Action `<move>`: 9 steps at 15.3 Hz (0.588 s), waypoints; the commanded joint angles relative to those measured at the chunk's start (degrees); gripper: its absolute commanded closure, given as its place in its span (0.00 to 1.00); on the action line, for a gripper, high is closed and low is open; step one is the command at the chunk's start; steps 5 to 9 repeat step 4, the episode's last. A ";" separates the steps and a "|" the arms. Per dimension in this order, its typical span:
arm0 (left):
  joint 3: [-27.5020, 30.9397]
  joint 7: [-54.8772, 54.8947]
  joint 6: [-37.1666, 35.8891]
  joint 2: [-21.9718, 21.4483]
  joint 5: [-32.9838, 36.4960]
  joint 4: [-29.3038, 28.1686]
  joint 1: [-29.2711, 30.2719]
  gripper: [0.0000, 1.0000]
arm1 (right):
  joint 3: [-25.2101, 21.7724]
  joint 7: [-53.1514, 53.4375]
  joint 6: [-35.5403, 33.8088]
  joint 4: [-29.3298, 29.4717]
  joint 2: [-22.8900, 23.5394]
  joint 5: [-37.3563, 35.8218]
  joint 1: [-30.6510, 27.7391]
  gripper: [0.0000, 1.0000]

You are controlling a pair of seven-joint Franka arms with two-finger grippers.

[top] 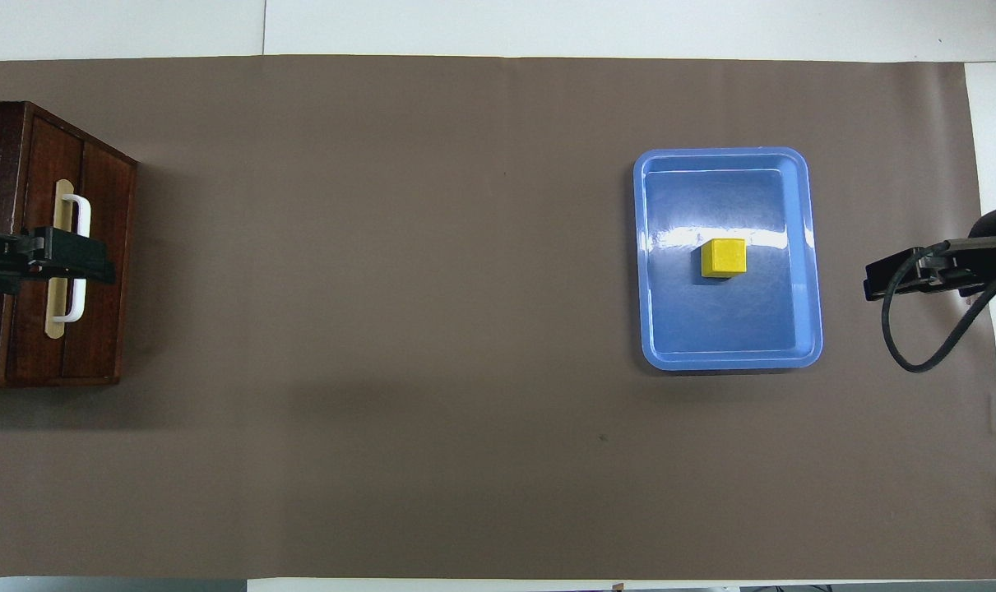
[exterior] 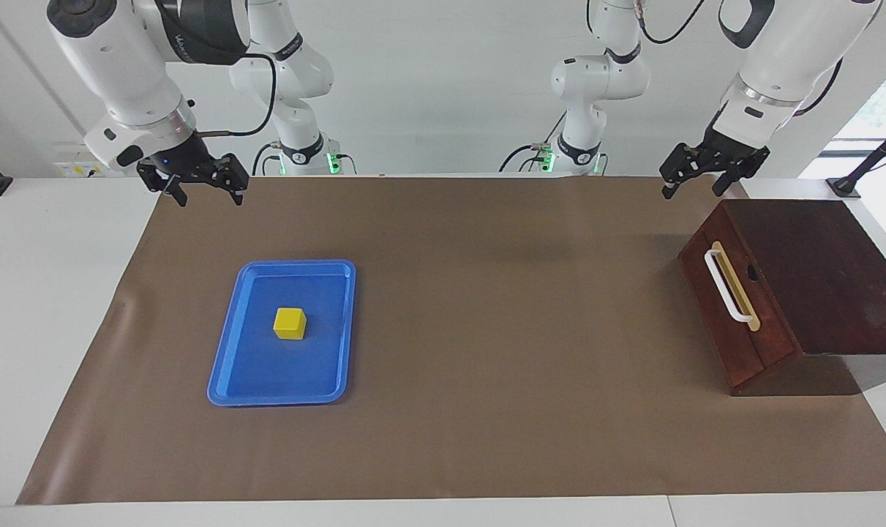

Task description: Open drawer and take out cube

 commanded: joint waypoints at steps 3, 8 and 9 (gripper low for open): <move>0.52 2.04 2.54 -0.62 -0.42 -1.11 -0.50 0.00 | 0.23 -0.77 0.23 0.19 -0.07 -0.31 -0.57 0.00; 0.52 2.04 2.45 -0.62 -0.42 -1.11 -0.41 0.00 | 0.23 -0.77 0.23 0.11 -0.07 -0.31 -0.57 0.00; 0.52 2.04 2.45 -0.62 -0.42 -1.11 -0.41 0.00 | 0.23 -0.77 0.23 0.11 -0.07 -0.31 -0.57 0.00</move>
